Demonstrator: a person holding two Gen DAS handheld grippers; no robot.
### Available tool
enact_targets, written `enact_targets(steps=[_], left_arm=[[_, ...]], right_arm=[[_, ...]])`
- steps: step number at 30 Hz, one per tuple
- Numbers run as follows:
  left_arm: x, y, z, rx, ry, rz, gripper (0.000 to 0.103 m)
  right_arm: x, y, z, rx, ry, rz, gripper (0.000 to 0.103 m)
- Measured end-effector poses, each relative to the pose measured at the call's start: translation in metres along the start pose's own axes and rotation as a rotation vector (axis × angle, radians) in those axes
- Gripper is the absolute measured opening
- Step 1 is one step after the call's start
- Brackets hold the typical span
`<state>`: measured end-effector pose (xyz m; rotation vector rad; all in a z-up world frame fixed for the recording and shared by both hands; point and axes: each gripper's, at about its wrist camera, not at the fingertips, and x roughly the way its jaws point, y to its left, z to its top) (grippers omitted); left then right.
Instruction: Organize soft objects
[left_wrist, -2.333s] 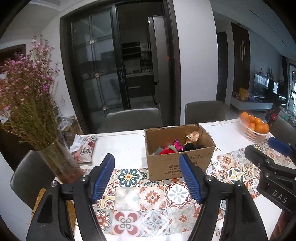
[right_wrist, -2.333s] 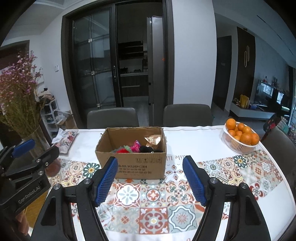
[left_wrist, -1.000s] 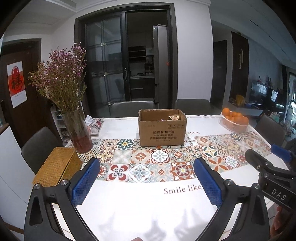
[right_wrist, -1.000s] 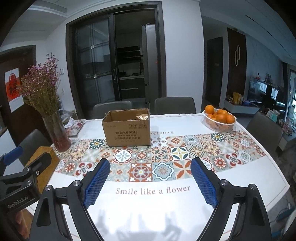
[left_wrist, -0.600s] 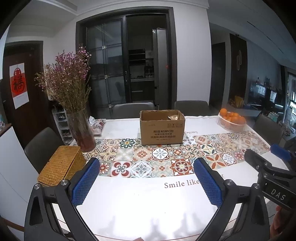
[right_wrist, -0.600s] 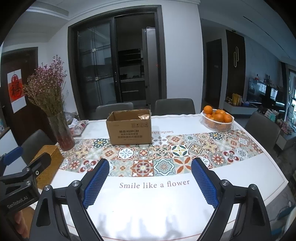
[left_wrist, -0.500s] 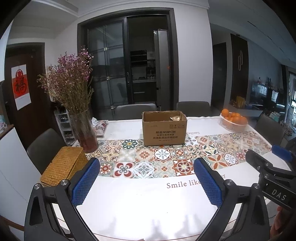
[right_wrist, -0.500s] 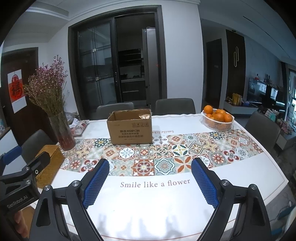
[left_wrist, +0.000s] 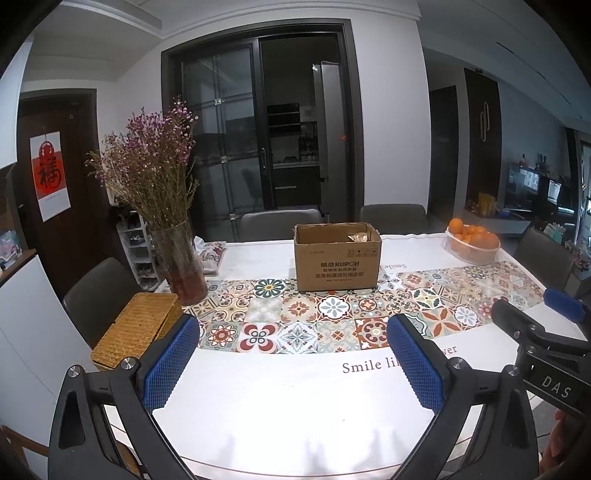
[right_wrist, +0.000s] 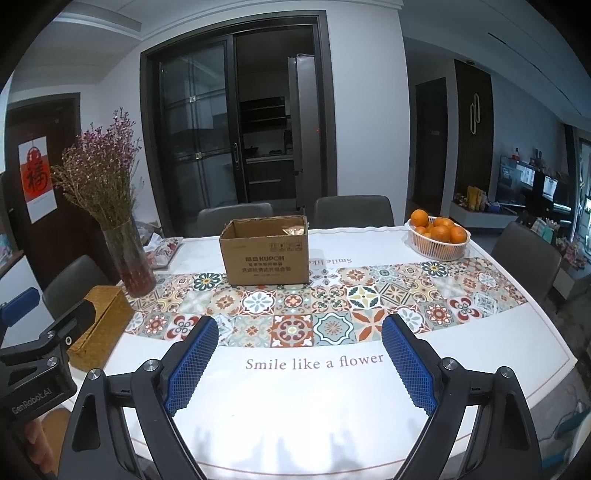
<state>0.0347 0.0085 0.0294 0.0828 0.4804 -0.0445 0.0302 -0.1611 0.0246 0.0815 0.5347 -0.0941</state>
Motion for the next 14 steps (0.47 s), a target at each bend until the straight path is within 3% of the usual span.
enact_targets(steps=[14], left_arm=[[0.0022,-0.0008,-0.0028,0.0,0.01,0.016,0.103]], right_arm=[[0.0014,-0.0003,-0.0014,-0.002,0.01,0.008,0.091]])
